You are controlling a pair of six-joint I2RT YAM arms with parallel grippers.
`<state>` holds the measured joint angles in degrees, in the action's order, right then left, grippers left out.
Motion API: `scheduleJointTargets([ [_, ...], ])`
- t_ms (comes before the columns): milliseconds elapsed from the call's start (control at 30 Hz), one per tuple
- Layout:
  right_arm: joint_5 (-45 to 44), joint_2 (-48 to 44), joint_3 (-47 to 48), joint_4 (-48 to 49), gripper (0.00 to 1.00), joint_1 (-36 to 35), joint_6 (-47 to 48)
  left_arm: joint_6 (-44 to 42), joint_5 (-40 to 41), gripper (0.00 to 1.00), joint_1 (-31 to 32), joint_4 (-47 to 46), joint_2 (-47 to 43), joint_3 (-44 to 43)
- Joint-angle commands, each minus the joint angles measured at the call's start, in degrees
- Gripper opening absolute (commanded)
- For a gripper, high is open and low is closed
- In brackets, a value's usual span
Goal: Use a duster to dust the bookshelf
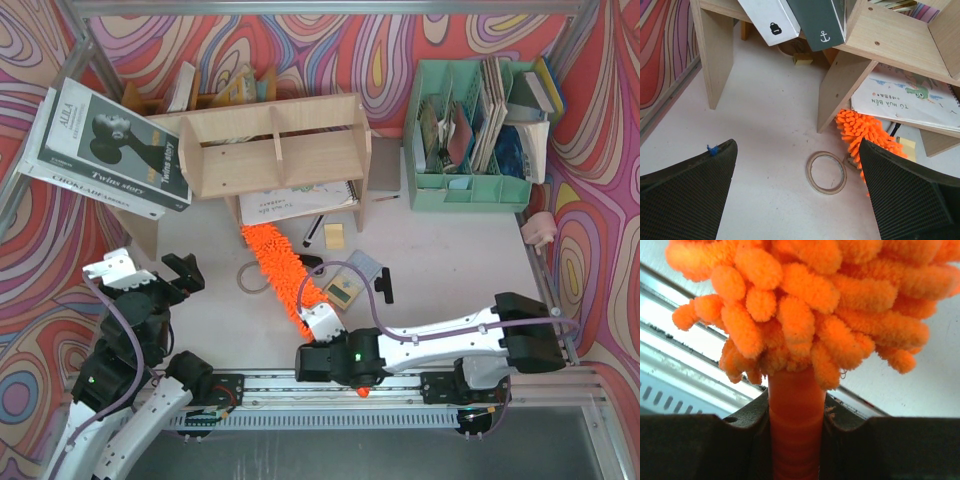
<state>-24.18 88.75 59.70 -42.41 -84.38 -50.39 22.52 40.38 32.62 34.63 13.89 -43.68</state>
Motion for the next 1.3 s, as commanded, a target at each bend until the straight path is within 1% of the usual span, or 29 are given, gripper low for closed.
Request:
scheduleJointTargets([
  [0,-4.61,-2.32,1.03,-2.37,0.00,-3.98,-0.25,0.48,1.30,0.98,-0.39,0.35,-0.78,-0.81],
  [167,-5.69,-2.07,1.27,-8.18,0.00,-8.32,-3.82,0.24,0.89,0.98,-0.38,-0.08,-1.26,-0.62],
  [367,-7.02,-5.88,0.10,-10.53,0.00,-12.57,-5.42,0.33,1.91,0.98,-0.37,0.21,-1.40,-0.70],
  [533,-8.24,-4.63,1.53,-15.75,0.00,-16.20,-9.24,0.33,2.49,0.98,-0.40,0.31,-1.58,-0.77],
  [633,-8.84,-3.52,2.51,-16.22,0.00,-18.26,-9.97,0.50,2.39,0.98,-0.37,0.31,-2.11,-0.81],
  [767,-10.70,-2.12,4.72,-14.45,0.00,-18.70,-9.82,0.42,3.06,0.98,-0.37,0.08,-3.09,-0.61],
  [900,-13.09,-0.23,7.64,-9.39,0.00,-17.05,-6.50,0.59,3.66,0.98,-0.37,0.26,-3.85,-0.53],
  [1000,-7.88,0.78,7.72,-2.12,0.00,-11.07,-1.59,0.68,4.36,0.98,-0.41,0.41,-4.44,-0.61],
  [1033,-6.66,0.99,7.65,1.96,0.00,-9.91,0.55,0.75,4.69,0.98,-0.37,0.51,-4.74,-0.63],
  [1067,-5.91,1.48,8.08,3.33,0.00,-9.16,1.93,0.89,5.03,0.98,-0.41,0.73,-5.09,-0.62],
  [1267,-2.97,7.13,13.51,3.85,0.00,-4.39,6.20,1.50,8.89,0.98,-0.39,1.63,-7.86,-0.53],
])
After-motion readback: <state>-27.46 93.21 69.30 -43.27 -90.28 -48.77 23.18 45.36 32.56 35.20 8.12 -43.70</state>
